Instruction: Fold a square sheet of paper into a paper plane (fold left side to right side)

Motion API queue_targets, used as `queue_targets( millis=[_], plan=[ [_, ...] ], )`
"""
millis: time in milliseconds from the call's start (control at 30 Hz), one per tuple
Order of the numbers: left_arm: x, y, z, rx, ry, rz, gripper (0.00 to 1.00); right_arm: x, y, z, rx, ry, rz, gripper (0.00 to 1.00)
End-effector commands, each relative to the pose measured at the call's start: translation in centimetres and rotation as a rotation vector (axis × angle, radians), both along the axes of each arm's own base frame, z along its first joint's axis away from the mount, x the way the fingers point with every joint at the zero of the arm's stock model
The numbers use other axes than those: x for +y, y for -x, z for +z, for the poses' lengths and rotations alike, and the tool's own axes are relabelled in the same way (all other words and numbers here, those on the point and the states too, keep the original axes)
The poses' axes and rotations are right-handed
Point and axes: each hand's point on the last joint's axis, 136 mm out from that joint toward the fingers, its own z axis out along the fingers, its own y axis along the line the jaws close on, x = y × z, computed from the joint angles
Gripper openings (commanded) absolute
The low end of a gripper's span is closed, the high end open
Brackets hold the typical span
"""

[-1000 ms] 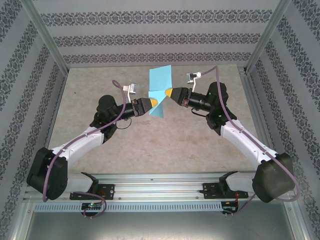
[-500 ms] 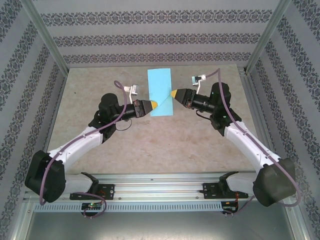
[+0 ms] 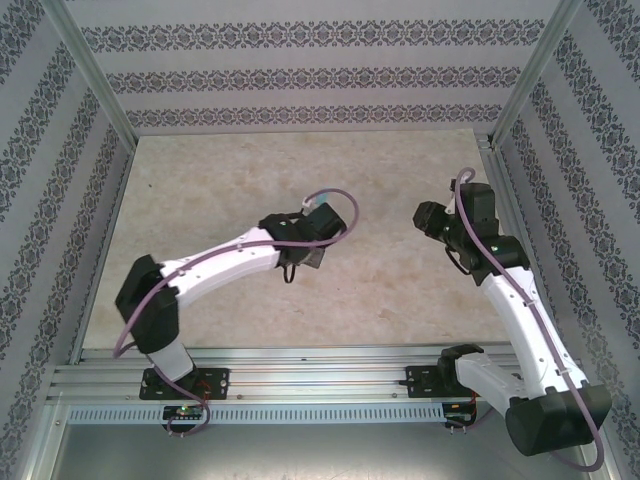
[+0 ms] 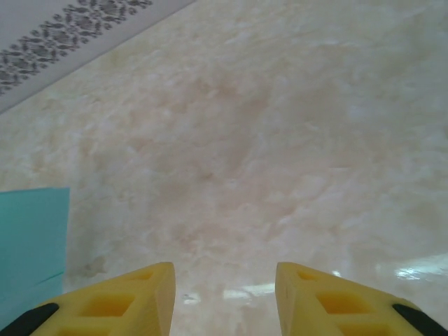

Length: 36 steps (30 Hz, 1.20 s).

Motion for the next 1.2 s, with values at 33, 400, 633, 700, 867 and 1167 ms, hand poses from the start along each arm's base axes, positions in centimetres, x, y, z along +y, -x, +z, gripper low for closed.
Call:
queue_targets(
  millis=[33, 400, 633, 700, 867, 1167],
  plan=[
    [3.7, 1.2, 0.0, -0.019, -0.433, 0.023, 0.0, -2.4, 1.5, -2.3, 0.076, 0.092, -0.05, 0.42],
    [-2.8, 4.2, -8.7, 0.23, -0.319, -0.108, 0.3, -1.9, 1.4, -4.3, 0.128, 0.035, -0.007, 0.44],
    [-6.9, 3.5, -2.7, 0.256, 0.21, -0.195, 0.6, 2.1, 0.7, -5.7, 0.141, -0.17, 0.108, 0.41],
    [-6.3, 2.7, -0.6, 0.247, 0.351, -0.194, 0.64, 4.4, 0.3, -6.5, 0.141, -0.262, 0.148, 0.41],
    [-1.3, -0.3, 2.7, 0.19, 0.628, -0.08, 0.67, 11.3, -0.4, -9.8, 0.196, -0.31, 0.241, 0.41],
    [6.3, -2.5, 2.2, 0.134, 0.819, 0.104, 0.71, 18.7, -1.9, -15.7, 0.327, -0.269, 0.258, 0.45]
  ],
)
